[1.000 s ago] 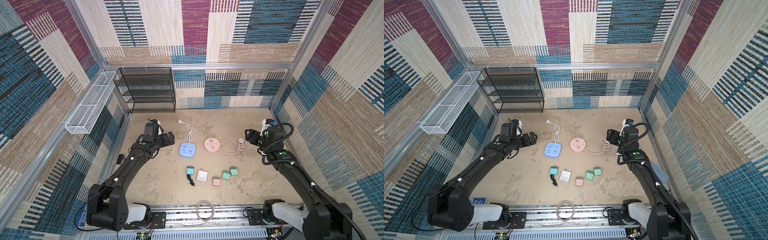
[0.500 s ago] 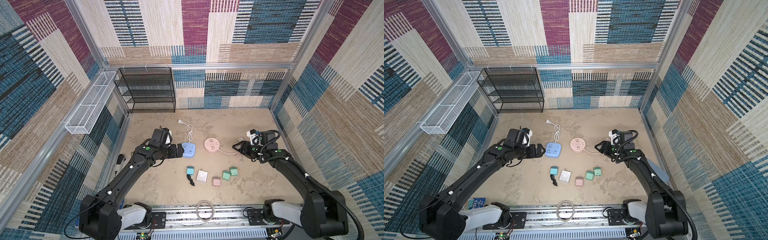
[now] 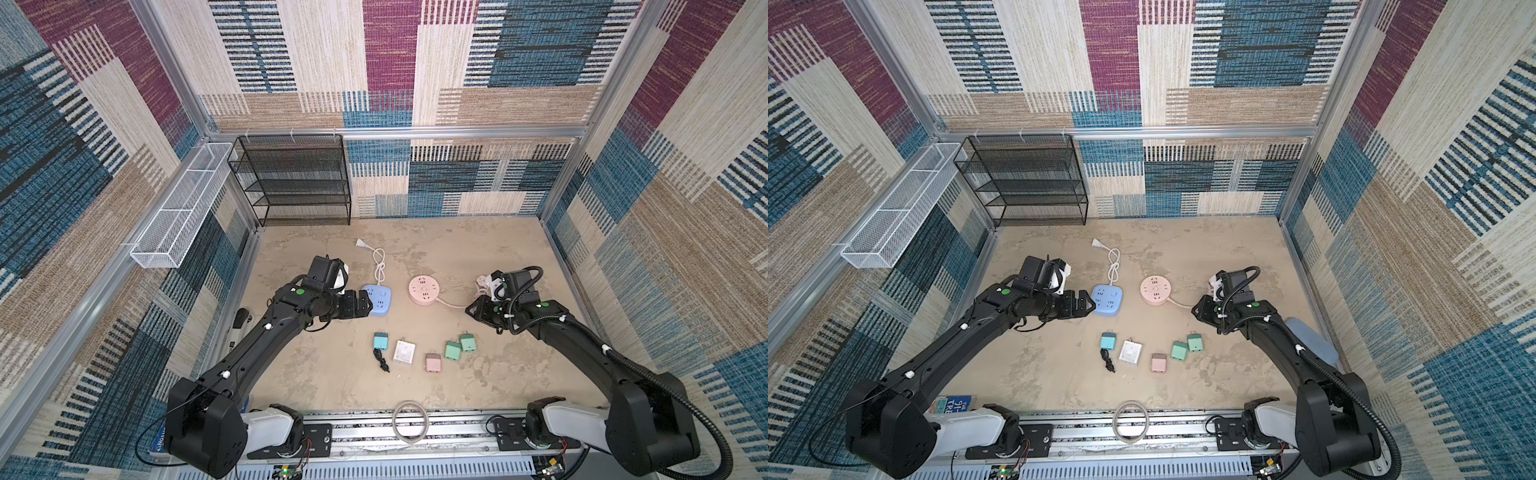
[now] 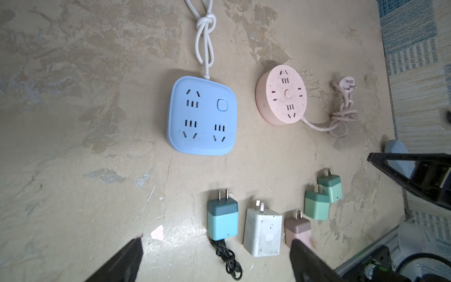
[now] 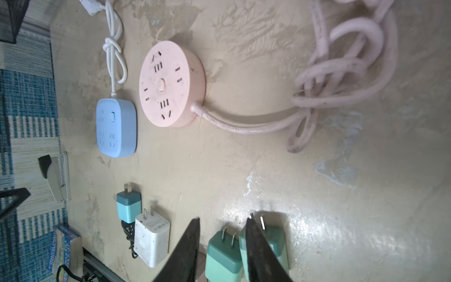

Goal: Insert plugs into power strip
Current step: Pick up the plug from the center of the table.

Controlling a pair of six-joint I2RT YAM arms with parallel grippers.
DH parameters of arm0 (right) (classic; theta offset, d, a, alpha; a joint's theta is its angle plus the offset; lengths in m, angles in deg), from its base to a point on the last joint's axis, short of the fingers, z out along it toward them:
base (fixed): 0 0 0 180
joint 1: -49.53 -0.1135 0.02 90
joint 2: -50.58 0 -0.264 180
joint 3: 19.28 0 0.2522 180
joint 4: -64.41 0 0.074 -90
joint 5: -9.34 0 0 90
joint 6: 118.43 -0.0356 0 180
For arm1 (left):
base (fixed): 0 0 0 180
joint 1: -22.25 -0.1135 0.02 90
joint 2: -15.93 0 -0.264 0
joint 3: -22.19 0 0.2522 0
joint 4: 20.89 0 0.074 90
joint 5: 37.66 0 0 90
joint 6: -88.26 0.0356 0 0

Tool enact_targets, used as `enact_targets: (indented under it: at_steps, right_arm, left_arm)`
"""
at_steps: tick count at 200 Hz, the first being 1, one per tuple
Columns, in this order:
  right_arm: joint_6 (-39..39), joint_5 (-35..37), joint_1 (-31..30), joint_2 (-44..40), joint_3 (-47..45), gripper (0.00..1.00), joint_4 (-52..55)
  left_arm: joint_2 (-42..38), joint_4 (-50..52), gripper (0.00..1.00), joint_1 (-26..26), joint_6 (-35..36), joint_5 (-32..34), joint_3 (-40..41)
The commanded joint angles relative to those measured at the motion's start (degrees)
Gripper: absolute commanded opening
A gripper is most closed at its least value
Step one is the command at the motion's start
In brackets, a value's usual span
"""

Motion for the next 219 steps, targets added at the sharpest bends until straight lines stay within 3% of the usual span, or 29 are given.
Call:
enact_targets:
  at_steps: [1, 50, 65, 118, 132, 207, 219]
  right_arm:
    - [-0.8, 5.0, -1.4, -0.1, 0.9, 0.37, 2.4]
    - [-3.9, 11.2, -8.9, -0.6, 1.4, 0.38, 7.3]
    - [-5.0, 12.3, -10.6, -1.3, 1.2, 0.19, 8.2]
    - [-7.0, 12.7, -12.2, -2.5, -0.2, 0.12, 8.9]
    - [-7.1, 13.0, -12.5, -2.5, -0.6, 0.00, 9.5]
    - [-8.2, 17.6, -13.5, -2.2, -0.2, 0.00, 12.6]
    - [-8.0, 18.1, -13.7, -2.0, -0.2, 0.22, 12.9]
  left_arm:
    - [0.1, 0.9, 0.99, 0.1, 1.2, -2.3, -0.4]
    - [0.5, 2.8, 0.99, 0.9, 1.5, -2.2, -0.3]
    - [0.3, 2.9, 0.98, 1.3, 1.4, -1.9, -0.2]
    - [0.2, 3.0, 0.98, 1.8, 1.5, -1.7, -0.3]
    - [0.3, 3.0, 0.98, 1.9, 1.4, -1.6, -0.2]
    - [2.1, 3.3, 0.98, 3.3, 1.5, 0.5, -0.4]
    - [2.7, 3.6, 0.98, 3.7, 1.6, 0.9, -0.8]
